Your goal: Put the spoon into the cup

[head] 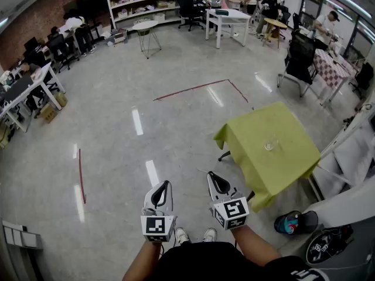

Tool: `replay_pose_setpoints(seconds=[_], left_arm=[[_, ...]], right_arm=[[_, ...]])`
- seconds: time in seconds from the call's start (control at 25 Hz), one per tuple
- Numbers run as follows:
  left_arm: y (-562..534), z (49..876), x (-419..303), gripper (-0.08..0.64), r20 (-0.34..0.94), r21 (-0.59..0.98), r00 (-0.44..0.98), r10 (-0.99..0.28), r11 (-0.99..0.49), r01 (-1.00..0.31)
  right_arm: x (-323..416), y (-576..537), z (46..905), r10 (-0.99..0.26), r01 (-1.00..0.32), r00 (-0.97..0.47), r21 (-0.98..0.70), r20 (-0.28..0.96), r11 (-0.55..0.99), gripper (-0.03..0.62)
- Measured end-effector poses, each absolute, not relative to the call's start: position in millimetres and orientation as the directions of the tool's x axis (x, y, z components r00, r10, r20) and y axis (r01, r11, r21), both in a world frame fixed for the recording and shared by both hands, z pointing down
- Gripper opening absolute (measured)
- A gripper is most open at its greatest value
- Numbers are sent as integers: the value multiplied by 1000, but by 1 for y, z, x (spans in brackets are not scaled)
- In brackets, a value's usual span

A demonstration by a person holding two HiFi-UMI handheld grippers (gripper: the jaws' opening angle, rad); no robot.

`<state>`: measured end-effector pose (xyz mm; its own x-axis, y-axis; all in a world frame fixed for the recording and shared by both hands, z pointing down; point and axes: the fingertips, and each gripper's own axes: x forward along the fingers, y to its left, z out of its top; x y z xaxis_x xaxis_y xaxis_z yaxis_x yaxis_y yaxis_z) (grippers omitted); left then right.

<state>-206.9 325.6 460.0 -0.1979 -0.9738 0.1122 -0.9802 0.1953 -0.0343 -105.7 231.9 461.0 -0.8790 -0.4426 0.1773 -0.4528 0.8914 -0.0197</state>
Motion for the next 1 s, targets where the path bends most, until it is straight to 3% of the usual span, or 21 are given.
replay_pose_setpoints(seconds=[1.0], left_arm=[[338,456,-239,6,90,-49,-141,-986,137,-989]], right_arm=[[-144,257,454,-463,-470,-875,-19,143,883,11]])
